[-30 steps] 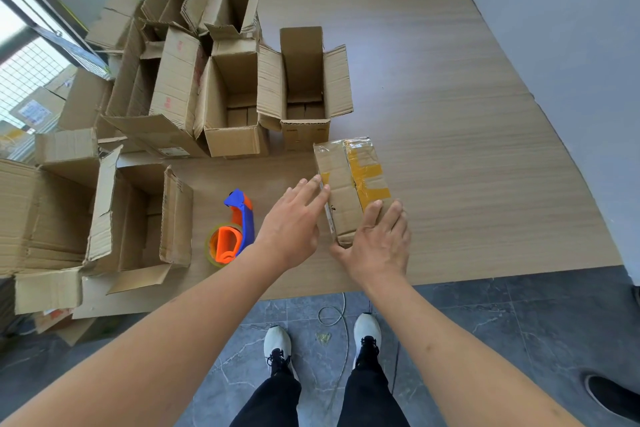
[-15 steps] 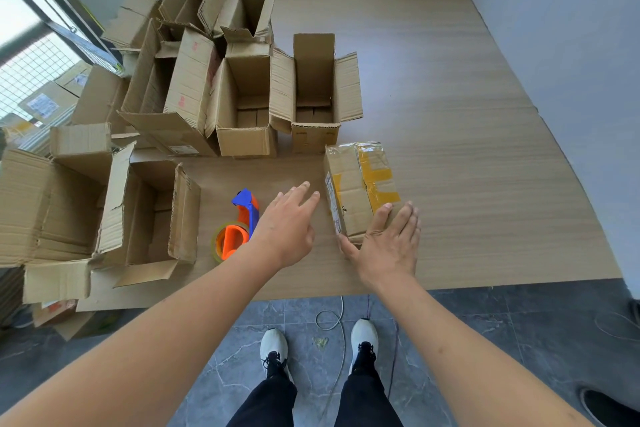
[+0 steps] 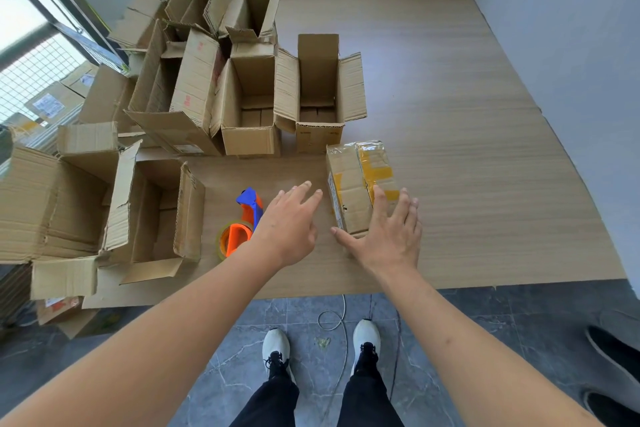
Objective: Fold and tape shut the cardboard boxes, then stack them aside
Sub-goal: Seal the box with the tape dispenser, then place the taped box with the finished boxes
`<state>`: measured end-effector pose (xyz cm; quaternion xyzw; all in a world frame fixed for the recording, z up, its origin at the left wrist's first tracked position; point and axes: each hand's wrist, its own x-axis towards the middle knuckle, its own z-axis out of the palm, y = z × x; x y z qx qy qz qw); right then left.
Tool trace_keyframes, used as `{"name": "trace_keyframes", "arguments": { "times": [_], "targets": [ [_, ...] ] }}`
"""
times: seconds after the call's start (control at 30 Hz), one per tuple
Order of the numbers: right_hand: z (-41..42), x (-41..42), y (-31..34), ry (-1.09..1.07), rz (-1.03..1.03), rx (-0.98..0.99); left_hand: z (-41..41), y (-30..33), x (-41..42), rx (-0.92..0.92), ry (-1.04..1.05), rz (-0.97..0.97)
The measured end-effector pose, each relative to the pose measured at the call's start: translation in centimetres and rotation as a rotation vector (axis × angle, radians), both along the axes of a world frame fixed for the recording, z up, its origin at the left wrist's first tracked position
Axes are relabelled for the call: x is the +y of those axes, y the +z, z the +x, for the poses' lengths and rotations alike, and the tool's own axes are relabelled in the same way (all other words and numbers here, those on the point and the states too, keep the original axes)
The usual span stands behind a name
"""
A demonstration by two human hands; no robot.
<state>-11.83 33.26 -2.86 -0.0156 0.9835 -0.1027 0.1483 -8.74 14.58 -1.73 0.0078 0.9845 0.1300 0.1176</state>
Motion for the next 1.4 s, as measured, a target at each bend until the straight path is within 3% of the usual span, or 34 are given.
{"name": "trace_keyframes", "arguments": {
  "times": [0.4, 0.83, 1.4],
  "targets": [
    [-1.0, -0.4, 4.2, -0.009, 0.095, 0.016, -1.6, 3.3, -1.1, 0.052, -0.002, -0.024],
    [1.2, 0.4, 13.7, -0.194, 0.041, 0.111, -3.2, 13.2, -1.1, 0.185, -0.170, -0.089],
    [-5.6, 11.9, 24.8, -0.076, -0.031, 0.341, -7.4, 23.7, 10.2, 0.318, -0.044, -0.119]
  ]
}}
